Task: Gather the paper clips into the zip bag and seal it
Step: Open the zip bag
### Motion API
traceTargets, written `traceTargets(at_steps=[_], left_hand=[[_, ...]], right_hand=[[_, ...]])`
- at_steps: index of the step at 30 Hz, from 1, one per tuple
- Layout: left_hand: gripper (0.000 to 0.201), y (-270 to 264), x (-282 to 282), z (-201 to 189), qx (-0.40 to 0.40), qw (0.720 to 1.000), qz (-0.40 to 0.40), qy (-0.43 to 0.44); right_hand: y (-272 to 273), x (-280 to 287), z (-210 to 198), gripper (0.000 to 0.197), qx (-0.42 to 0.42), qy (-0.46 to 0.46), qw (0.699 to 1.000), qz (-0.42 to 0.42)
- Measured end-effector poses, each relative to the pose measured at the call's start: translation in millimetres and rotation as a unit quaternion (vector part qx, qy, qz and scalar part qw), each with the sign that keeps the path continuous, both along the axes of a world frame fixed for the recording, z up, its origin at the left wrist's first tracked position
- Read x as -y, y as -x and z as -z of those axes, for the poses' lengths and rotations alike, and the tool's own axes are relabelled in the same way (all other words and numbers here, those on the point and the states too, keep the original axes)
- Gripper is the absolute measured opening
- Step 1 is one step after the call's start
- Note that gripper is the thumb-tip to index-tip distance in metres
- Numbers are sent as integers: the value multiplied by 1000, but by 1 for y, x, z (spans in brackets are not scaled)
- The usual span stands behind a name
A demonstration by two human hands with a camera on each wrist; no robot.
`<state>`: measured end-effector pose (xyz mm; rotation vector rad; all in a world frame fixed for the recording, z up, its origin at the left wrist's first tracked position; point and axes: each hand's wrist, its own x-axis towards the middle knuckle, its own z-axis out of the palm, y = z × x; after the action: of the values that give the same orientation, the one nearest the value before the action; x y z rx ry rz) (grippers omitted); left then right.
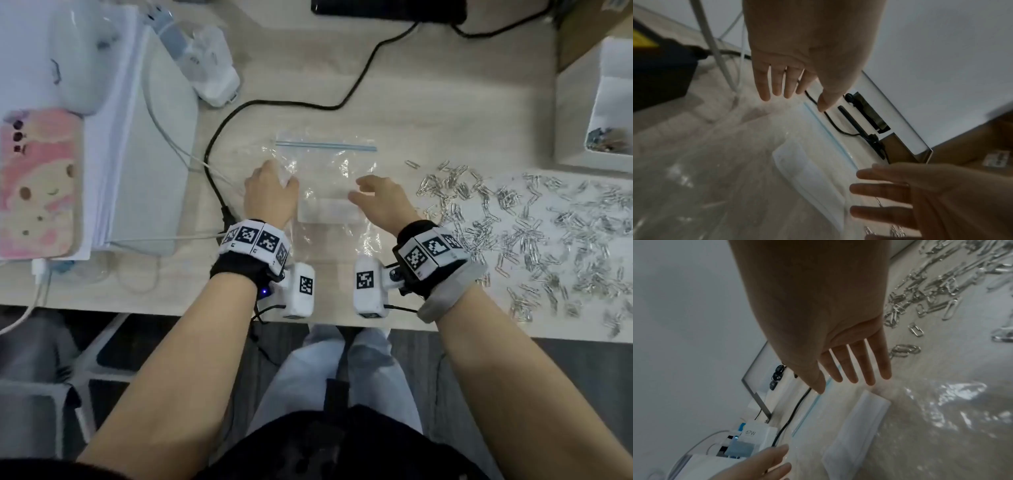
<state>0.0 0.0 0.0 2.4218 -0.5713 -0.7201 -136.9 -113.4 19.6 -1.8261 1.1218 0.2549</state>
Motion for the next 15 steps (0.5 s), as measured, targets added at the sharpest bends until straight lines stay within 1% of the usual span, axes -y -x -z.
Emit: traceTargets(at_steps=[2, 4, 7, 9, 11, 13, 15], left_hand=[[42, -3, 0, 8, -19, 999, -38, 14], [47, -1, -2, 8, -59, 996, -70, 23], [46, 0, -3, 6, -75, 992, -89, 49], [39, 0, -4, 3, -68, 990, -98, 78], [27, 0, -6, -3, -71, 987, -87, 116], [17, 2, -8, -13, -99, 980, -70, 155], [17, 3, -9, -25, -126, 973, -54, 185]], right_hand=[[1, -2, 5, 49, -13, -4, 1000, 1], [4, -4, 7, 48, -17, -4, 1000, 1], [6, -6, 8, 46, -8, -11, 1000, 17], [7, -6, 6, 45, 2, -15, 1000, 22], [8, -7, 3, 44, 6, -27, 999, 18], [9, -7, -3, 44, 24, -48, 998, 40], [11, -6, -12, 40, 66, -58, 993, 79]])
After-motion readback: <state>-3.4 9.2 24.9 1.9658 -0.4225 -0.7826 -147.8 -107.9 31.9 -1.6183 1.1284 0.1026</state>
